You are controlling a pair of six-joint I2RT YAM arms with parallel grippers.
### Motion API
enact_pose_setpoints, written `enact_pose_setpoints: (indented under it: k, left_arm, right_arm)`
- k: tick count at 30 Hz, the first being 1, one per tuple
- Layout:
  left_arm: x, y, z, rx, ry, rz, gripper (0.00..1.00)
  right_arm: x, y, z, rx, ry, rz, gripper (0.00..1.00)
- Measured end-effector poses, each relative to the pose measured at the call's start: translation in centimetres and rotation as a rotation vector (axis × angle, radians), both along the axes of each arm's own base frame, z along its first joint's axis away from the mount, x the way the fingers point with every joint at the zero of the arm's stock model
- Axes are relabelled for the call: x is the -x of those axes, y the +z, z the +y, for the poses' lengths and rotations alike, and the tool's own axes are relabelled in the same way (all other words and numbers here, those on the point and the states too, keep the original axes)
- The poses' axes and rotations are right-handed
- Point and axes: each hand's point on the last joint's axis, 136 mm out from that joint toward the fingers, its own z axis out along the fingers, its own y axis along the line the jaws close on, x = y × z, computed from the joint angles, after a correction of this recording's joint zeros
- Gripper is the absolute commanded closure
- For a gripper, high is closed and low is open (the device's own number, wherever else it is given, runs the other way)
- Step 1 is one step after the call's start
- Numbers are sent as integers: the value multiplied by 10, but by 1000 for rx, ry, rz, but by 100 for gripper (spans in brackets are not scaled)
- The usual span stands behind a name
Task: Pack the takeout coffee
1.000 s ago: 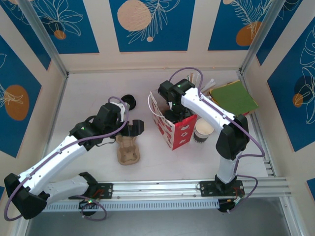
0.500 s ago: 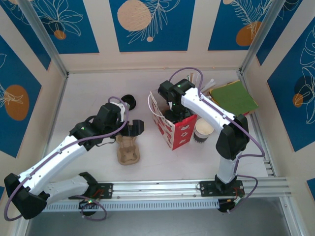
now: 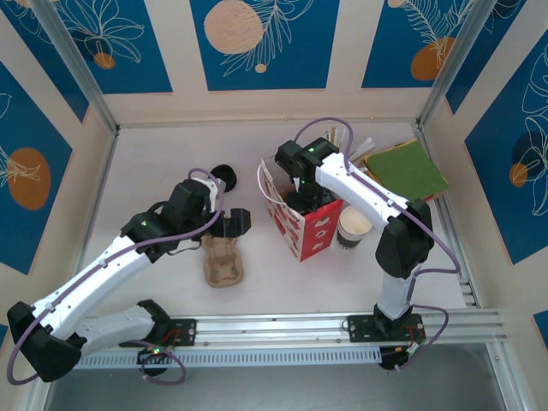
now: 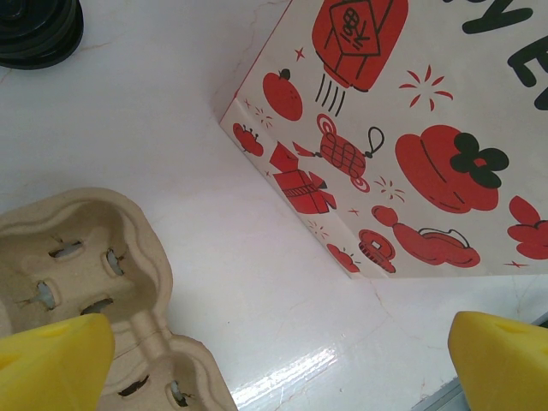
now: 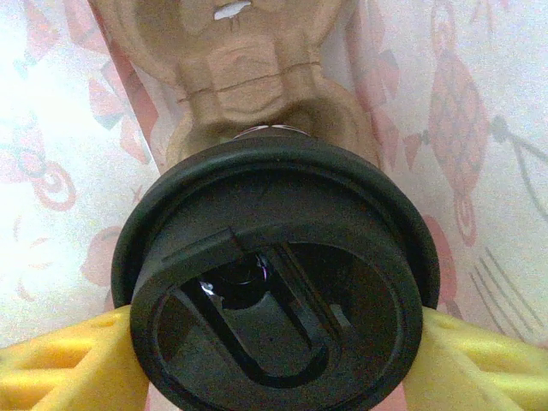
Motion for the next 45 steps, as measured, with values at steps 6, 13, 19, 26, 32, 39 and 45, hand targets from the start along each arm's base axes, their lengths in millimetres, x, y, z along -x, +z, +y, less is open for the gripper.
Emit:
enact_pose_setpoints:
  k: [6, 13, 19, 26, 32, 39, 45]
  left_arm:
    - [0, 0, 0, 0, 0, 0, 0]
    - [0, 0, 0, 0, 0, 0, 0]
    - [0, 0, 0, 0, 0, 0, 0]
    - [0, 0, 0, 0, 0, 0, 0]
    - [0, 0, 0, 0, 0, 0, 0]
    - [0, 0, 0, 0, -1, 0, 0]
    - [0, 0, 0, -1, -1, 0, 0]
  right_arm:
    - [0, -2, 0, 0, -2, 1, 32]
    - [0, -3, -1, 0, -4, 6, 32]
    - [1, -5, -1, 2, -4, 9, 32]
    - [1, -5, -1, 2, -4, 8, 32]
    - [1, -5, -1, 2, -4, 8, 32]
    - [1, -5, -1, 2, -4, 8, 32]
    - [2, -6, -2, 6, -5, 13, 32]
